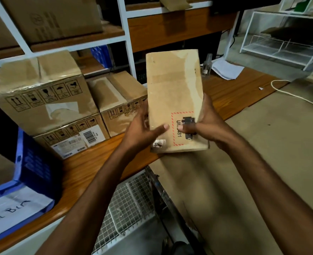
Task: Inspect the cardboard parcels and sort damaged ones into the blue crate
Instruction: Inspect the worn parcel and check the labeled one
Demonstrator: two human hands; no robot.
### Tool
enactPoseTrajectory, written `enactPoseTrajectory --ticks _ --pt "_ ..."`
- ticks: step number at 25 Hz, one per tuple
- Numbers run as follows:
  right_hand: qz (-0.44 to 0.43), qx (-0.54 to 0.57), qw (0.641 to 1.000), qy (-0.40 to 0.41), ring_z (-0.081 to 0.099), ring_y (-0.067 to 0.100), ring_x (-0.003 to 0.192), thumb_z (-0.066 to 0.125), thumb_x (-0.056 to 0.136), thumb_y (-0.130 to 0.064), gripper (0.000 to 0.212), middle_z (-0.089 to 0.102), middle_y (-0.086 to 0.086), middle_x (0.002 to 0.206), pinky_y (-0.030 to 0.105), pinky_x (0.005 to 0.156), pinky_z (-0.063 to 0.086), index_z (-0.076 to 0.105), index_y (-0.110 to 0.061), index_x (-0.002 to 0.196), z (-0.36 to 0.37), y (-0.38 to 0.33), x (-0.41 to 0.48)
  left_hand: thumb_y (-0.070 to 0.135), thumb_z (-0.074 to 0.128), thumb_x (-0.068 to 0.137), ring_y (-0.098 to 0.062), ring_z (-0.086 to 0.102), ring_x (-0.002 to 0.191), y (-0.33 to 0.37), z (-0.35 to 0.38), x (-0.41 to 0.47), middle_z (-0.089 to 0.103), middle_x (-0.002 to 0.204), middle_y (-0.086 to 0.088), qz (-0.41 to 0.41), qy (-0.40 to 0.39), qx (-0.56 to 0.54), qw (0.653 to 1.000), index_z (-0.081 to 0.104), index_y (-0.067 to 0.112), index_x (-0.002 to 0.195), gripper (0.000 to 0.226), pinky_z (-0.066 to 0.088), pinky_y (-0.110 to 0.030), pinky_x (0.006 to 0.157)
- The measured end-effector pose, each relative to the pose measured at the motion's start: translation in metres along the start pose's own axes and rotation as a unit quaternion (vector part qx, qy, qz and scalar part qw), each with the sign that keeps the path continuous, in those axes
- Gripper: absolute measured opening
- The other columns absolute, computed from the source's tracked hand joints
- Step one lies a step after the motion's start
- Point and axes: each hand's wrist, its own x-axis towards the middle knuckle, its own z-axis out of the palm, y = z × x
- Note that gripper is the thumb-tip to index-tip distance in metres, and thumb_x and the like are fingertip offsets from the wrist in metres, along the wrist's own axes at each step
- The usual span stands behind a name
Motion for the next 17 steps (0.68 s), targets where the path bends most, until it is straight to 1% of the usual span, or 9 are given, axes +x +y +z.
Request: enactPoseTrajectory --ticks 2,5,6,8,9,10,12,14,17 --pt "-0.007 -0.013 1.0 0.005 0.061 0.007 0.115 0.095 0.069 -0.019 0.112 0.06 -0.018 0.128 0.037 0.094 0.058 0.026 -0.032 0.155 0.003 0.001 -0.002 0.032 0.085 0.084 -0.012 0.057 0.132 -0.005 -0.009 0.001 0.054 0.151 0.006 0.004 -0.035 -0.01 0.999 0.022 0.055 0.152 0.095 0.059 -0.044 0.098" --pt "-0.022 -0.022 0.995 0.1 0.062 0.01 0.115 0.094 0.072 -0.032 0.098 0.063 -0.011 0.13 0.036 0.095 0.057 0.039 -0.024 0.153 0.011 0.008 -0.009 0.009 0.083 0.084 -0.017 0.051 0.14 -0.01 -0.005 -0.002 0.041 0.162 0.001 -0.011 -0.058 -0.081 0.995 0.006 0.042 0.162 0.114 0.058 -0.033 0.099" --pt "-0.026 -0.028 0.994 0.098 0.061 0.009 0.116 0.093 0.072 -0.035 0.101 0.061 -0.011 0.13 0.032 0.093 0.057 0.036 -0.023 0.155 0.01 0.01 -0.011 0.002 0.082 0.082 -0.017 0.048 0.143 -0.009 0.0 -0.005 0.035 0.165 0.001 -0.013 -0.056 -0.095 0.994 0.004 0.037 0.164 0.117 0.056 -0.032 0.101" --pt "-0.026 -0.058 0.995 0.071 0.056 0.007 0.116 0.094 0.071 -0.037 0.113 0.055 -0.014 0.13 0.019 0.086 0.049 0.025 -0.024 0.159 0.01 0.009 -0.013 -0.002 0.081 0.082 -0.016 0.046 0.144 -0.01 0.004 -0.008 0.033 0.166 -0.001 -0.016 -0.035 -0.11 0.993 0.011 0.028 0.165 0.113 0.054 -0.041 0.105" --pt "-0.023 -0.068 0.995 0.071 0.054 0.007 0.117 0.094 0.07 -0.038 0.116 0.055 -0.013 0.131 0.019 0.086 0.047 0.022 -0.024 0.16 0.01 0.01 -0.013 -0.001 0.08 0.083 -0.014 0.047 0.142 -0.009 0.006 -0.007 0.035 0.165 -0.002 -0.018 -0.031 -0.109 0.993 0.014 0.026 0.165 0.109 0.054 -0.042 0.105" --pt "-0.02 -0.068 0.995 0.07 0.054 0.009 0.119 0.095 0.069 -0.038 0.12 0.055 -0.012 0.135 0.024 0.09 0.049 0.019 -0.025 0.16 0.01 0.012 -0.012 0.003 0.081 0.085 -0.011 0.049 0.138 -0.008 0.009 -0.005 0.037 0.164 -0.001 -0.022 -0.028 -0.097 0.995 0.016 0.024 0.165 0.105 0.055 -0.04 0.104" --pt "-0.022 -0.066 0.997 0.037 0.054 0.015 0.127 0.096 0.066 -0.037 0.129 0.052 -0.006 0.145 0.04 0.102 0.051 0.009 -0.029 0.161 0.014 0.011 -0.01 0.026 0.083 0.088 -0.013 0.055 0.132 -0.006 0.013 -0.001 0.046 0.158 -0.001 0.0 0.004 0.008 1.0 0.018 0.025 0.164 0.099 0.059 -0.041 0.099" --pt "-0.025 -0.067 0.997 0.003 0.056 0.015 0.128 0.095 0.069 -0.028 0.13 0.052 -0.005 0.145 0.043 0.102 0.053 0.003 -0.032 0.161 0.013 0.011 -0.009 0.044 0.082 0.086 -0.013 0.062 0.124 -0.011 0.012 0.002 0.056 0.147 0.003 0.024 0.033 0.084 0.996 0.021 0.027 0.161 0.098 0.062 -0.043 0.093" --pt "-0.022 0.04 0.995 -0.087 0.059 0.01 0.13 0.081 0.085 -0.004 0.105 0.058 -0.011 0.145 0.04 0.106 0.052 0.016 -0.036 0.162 -0.007 0.021 -0.011 0.019 0.079 0.09 0.006 0.06 0.121 -0.023 -0.001 -0.005 0.053 0.138 0.024 0.009 -0.043 -0.039 0.998 0.02 0.042 0.156 0.092 0.058 -0.023 0.091"
